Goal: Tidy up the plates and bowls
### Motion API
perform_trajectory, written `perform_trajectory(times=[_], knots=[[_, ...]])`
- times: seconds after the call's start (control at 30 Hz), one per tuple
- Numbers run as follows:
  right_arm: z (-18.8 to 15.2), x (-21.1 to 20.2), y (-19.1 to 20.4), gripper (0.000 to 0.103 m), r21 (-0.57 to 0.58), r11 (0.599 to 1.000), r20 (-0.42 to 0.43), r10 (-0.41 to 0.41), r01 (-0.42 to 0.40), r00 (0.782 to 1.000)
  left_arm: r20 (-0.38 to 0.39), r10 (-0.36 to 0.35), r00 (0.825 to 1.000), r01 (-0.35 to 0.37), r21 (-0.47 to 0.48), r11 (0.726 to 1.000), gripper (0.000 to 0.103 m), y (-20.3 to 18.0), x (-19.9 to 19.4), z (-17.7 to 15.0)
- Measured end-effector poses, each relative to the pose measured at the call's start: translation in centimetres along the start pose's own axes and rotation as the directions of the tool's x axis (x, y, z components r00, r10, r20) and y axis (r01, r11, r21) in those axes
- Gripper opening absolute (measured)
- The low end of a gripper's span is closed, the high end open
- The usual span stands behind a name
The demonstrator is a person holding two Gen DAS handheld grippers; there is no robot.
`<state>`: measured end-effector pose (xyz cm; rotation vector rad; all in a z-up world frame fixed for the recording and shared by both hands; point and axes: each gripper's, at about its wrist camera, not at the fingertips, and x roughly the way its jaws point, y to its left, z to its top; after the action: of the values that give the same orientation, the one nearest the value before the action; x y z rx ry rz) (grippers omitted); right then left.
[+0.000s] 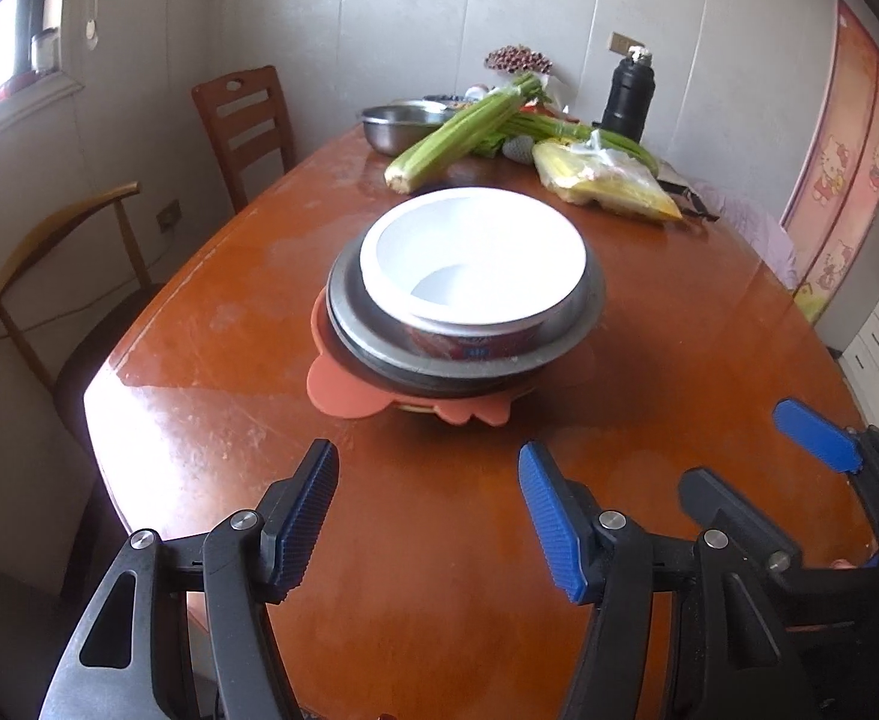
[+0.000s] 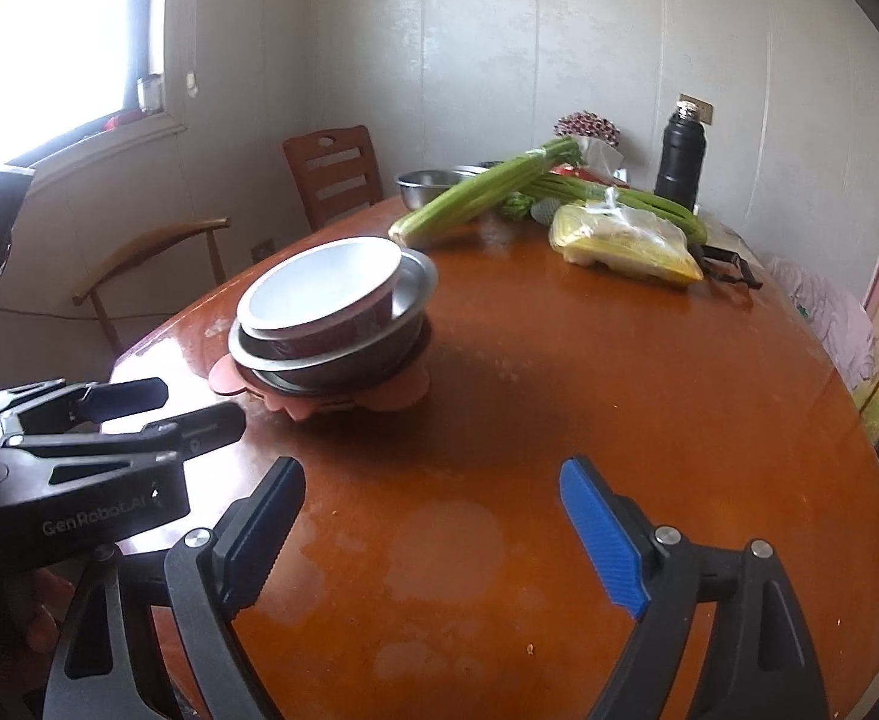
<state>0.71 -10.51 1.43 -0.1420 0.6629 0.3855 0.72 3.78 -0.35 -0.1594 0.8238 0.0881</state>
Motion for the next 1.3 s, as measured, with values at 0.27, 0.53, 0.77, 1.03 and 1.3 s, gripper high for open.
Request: perform_trajectory(times=[0.27, 0.53, 0.77, 1.03, 1.3], knots=[[-0.07, -0.14, -0.09, 0.087, 0.011, 1.000, -0.003, 0.005, -0.005, 1.000, -0.018, 0.002, 1.000, -0.002, 0.000, 1.000, 0.064, 0.39, 0.46, -0.07], [0.08, -0.10, 0.27, 0.087, 0.006, 1.000, -0.007, -0.002, 0.002, 1.000, -0.029, 0.002, 1.000, -0.002, 0.004, 1.000, 0.064, 0.47, 0.72, 0.05], [0.00, 0.23, 0.26, 0.087, 0.019, 1.000, -0.021, 0.006, -0.006, 1.000, -0.031, 0.004, 1.000, -0.004, 0.011, 1.000, 0.064, 0.40, 0.91, 0.08], [0.01, 0.19, 0.12, 0.087, 0.023, 1.000, -0.024, -0.001, 0.001, 1.000, -0.029, 0.008, 1.000, -0.008, 0.024, 1.000, 0.064, -0.02, 0.83, 0.00], [-0.10, 0.24, 0.05, 0.087, 0.024, 1.000, -0.032, -0.005, 0.005, 0.999, -0.027, 0.024, 0.999, -0.023, 0.028, 0.999, 0.064, -0.08, 0.85, 0.03]])
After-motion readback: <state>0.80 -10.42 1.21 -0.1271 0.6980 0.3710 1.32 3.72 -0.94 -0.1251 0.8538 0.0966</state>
